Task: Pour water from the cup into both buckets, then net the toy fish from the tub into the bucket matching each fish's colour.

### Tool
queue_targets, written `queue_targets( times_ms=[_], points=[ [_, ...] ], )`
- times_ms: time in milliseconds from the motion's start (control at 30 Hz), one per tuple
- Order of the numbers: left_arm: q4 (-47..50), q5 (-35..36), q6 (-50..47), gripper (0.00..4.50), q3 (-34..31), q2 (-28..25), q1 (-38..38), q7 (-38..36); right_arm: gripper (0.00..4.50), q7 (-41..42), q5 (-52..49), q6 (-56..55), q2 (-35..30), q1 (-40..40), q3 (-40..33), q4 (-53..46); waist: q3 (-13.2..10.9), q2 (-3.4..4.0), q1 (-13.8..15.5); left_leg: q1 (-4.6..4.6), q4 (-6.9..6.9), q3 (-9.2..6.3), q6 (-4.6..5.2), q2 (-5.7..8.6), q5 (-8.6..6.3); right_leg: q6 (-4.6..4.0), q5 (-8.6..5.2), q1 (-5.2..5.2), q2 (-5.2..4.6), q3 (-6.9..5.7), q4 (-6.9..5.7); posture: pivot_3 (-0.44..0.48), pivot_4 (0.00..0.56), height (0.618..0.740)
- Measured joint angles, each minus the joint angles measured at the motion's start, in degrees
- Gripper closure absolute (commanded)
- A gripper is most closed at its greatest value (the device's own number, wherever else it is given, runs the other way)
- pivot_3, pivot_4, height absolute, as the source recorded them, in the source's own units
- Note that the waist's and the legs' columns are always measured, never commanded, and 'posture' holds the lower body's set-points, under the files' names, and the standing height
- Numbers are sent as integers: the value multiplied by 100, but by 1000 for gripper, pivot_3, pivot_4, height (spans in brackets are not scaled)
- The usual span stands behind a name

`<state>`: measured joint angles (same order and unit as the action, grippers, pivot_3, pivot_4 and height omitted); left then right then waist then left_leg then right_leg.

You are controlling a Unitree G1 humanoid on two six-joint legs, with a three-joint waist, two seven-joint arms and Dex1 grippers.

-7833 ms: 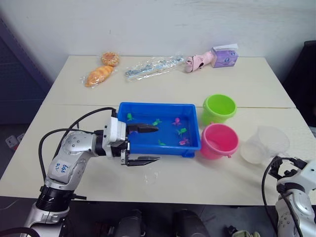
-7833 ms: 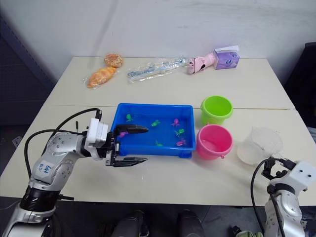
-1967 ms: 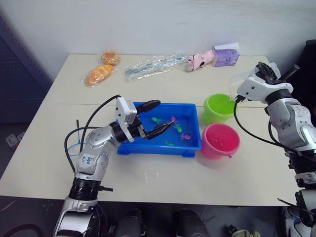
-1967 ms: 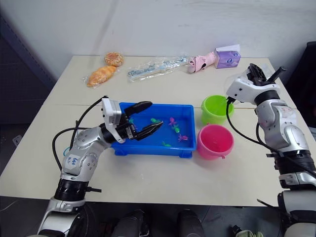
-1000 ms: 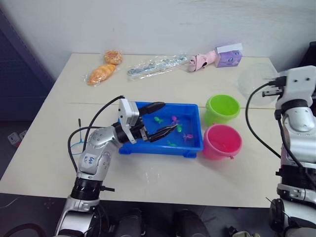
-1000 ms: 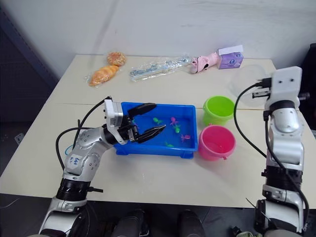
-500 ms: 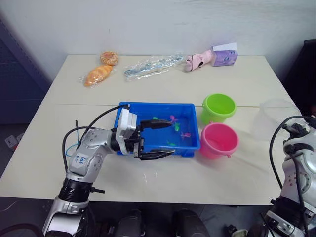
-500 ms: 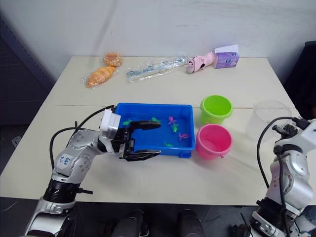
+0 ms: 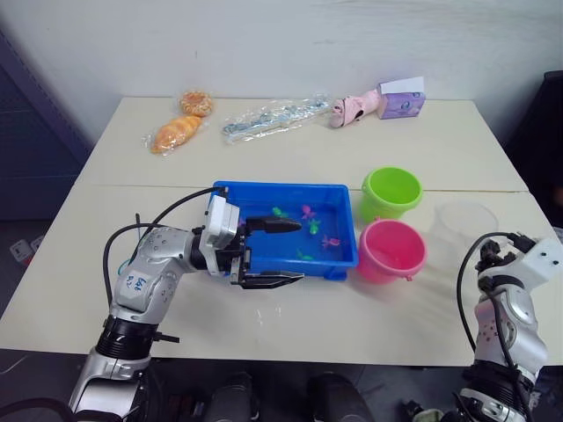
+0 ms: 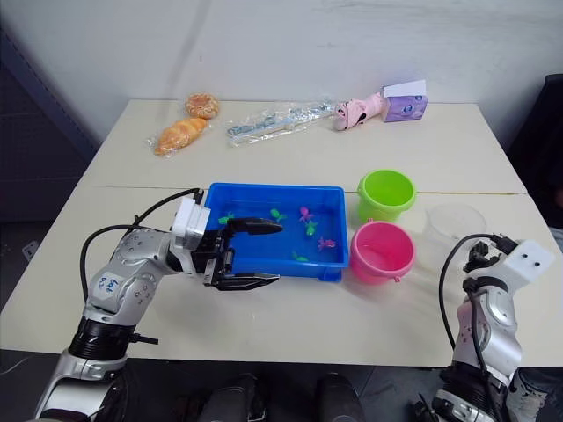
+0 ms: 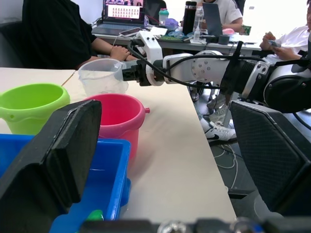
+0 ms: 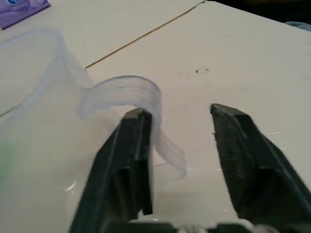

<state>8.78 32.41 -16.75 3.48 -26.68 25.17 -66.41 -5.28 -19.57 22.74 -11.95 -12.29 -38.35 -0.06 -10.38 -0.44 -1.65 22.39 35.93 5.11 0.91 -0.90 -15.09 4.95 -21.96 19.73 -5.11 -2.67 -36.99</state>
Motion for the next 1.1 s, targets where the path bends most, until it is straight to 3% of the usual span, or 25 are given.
queue_targets(
  times_ms=[33, 67, 233, 400, 567, 767, 867, 1000, 1100],
  points=[
    [1, -7, 23, 0, -29, -72, 0, 0, 167, -19, -25, 56, 4, 148, -2, -118, 0, 0, 1, 0, -1, -1, 0, 0, 0, 0, 0, 0, 0, 0, 0, 0, 150, 740],
    [1, -24, 65, 0, -51, -133, -10, -4, 61, -47, -92, 174, 25, 368, -11, -357, 0, 0, 3, -1, -6, -1, 0, 0, 0, 0, 0, 1, 0, 0, 1, 0, 150, 740],
    [-68, -103, 223, 0, -344, -596, -392, -83, 61, -45, -595, 864, 239, 1602, -60, -1699, 1, 1, -1, -1, -25, -1, 5, 1, -4, 0, 0, 1, -6, 0, 14, 0, 150, 740],
    [-245, -173, 492, 0, -760, -1022, -914, -185, 61, 278, -1288, 1413, 54, 2574, -229, -2820, 1, 2, -17, -10, -42, 2, 4, 1, -10, 0, 0, 5, -9, 4, 16, 0, 150, 740],
    [-575, -204, 579, 0, -1662, -1370, -1498, 171, 61, 1534, -2333, 1567, -951, 3390, -542, -3822, 1, -1, -15, -13, -57, 0, 28, -1, -23, 0, 0, 5, -10, 3, 26, 0, 150, 740],
    [-1231, -320, 954, 0, -2912, -1466, -2327, 805, 61, 3965, -3046, 640, -1745, 3940, -522, -4476, -5, -27, 4, -15, -72, -3, 31, -1, -24, 0, -1, 2, -11, -4, 48, 0, 150, 740],
    [-1586, -489, 1261, 0, -3550, -1465, -2874, 1206, 61, 4881, -2872, 33, -1924, 3959, -283, -4478, -5, -52, -13, -16, -72, 1, 41, 0, -33, 0, 0, -1, -19, -3, 55, 0, 150, 740],
    [-2377, -839, 1973, 0, -4425, -1421, -3800, 1816, 61, 5931, -2375, -960, -2139, 3363, 439, -4178, -9, -96, -3, -17, -71, 3, 31, 1, -45, -1, 0, -1, -28, -6, 67, 0, 150, 740],
    [-2458, -851, 2060, 0, -4672, -1281, -4196, 1956, 61, 6365, -2205, -1233, -2261, 3290, 776, -4021, -7, -104, 45, -11, -72, -5, 20, 1, -58, -2, 1, -5, -34, -17, 84, 0, 150, 740]
  ],
)
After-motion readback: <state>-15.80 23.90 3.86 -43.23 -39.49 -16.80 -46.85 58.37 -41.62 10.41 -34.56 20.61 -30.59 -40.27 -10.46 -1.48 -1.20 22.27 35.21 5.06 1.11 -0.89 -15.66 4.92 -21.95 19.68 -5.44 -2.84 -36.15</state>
